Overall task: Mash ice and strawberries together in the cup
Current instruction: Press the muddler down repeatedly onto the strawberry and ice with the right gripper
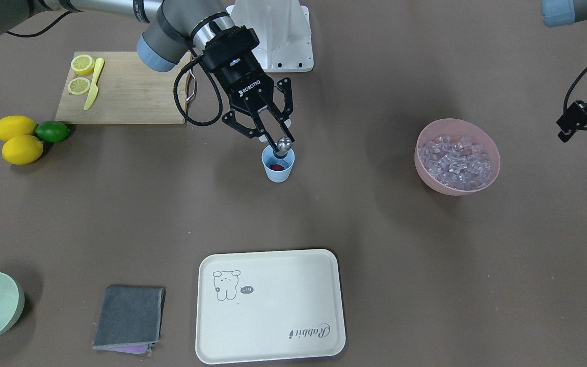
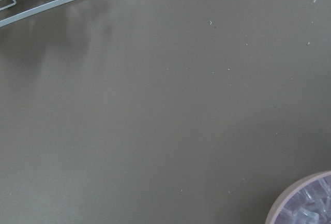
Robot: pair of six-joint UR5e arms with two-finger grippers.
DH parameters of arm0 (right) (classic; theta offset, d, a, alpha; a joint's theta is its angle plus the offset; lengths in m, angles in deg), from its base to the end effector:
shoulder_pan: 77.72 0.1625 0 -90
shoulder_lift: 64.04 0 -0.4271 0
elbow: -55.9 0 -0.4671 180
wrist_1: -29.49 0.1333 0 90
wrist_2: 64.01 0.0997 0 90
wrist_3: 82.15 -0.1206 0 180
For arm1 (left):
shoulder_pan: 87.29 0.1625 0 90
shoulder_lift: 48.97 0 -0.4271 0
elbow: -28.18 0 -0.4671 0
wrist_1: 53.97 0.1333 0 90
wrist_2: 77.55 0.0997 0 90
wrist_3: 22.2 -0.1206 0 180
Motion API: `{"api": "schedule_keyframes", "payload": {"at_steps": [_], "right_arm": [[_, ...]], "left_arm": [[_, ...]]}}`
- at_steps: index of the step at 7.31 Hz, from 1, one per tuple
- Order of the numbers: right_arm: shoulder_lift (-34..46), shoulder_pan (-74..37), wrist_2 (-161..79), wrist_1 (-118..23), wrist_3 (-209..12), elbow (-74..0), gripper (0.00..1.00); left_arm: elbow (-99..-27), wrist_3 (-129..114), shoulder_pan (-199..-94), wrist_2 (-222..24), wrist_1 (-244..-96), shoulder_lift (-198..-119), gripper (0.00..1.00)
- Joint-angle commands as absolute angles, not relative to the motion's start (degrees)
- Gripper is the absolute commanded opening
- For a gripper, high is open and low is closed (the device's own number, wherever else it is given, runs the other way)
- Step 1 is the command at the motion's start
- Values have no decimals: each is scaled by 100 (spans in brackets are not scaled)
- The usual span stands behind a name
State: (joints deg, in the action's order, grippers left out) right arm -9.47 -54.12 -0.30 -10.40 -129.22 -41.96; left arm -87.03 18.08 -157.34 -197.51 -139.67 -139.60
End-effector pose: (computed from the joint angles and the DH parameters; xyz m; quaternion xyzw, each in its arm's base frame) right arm -0.5572 -0.4472 0.0843 0.5191 -0.5070 0.0510 0.6862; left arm 0.1211 -0.5477 0.4466 0.0287 0.3102 -0.1199 0.9426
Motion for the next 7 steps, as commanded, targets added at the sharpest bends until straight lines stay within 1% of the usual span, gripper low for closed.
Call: {"api": "schedule_keyframes", "payload": {"at_steps": [1,4,7], "right_arm": [[-867,-5617,-169,-980,-12961,-4009,0],[-919,-5741,-478,-866,-12979,-3596,0],[-928,-5759,-425,-866,-12987,-3542,0]], "left_arm": [[-8730,1815,-15734,-19752,-13967,-13967,98],[-8686,1788,-15734,-19743,-13975,-13967,98],[-8713,1797,-15734,-19743,-13975,-13958,98]]}}
